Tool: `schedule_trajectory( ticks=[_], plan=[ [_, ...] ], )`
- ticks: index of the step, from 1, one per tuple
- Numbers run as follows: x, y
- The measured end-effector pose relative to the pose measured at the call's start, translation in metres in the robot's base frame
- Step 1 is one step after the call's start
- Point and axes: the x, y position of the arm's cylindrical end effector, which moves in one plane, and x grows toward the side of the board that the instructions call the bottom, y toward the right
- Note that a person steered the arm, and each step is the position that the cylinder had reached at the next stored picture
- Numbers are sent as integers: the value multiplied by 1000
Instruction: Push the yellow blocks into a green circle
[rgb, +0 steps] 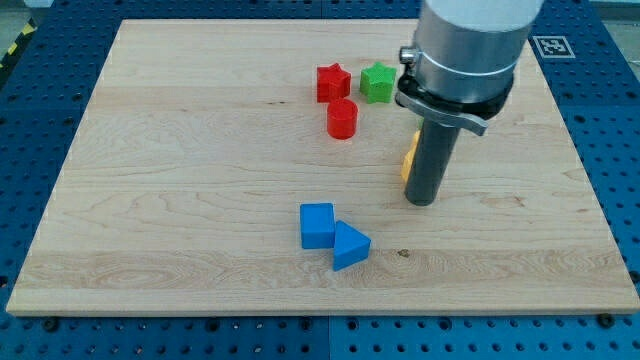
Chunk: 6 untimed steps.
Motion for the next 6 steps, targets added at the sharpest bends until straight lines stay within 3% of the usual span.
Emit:
schedule_trajectory(
  ticks=[6],
  plan=[
    [-100, -11]
  ],
)
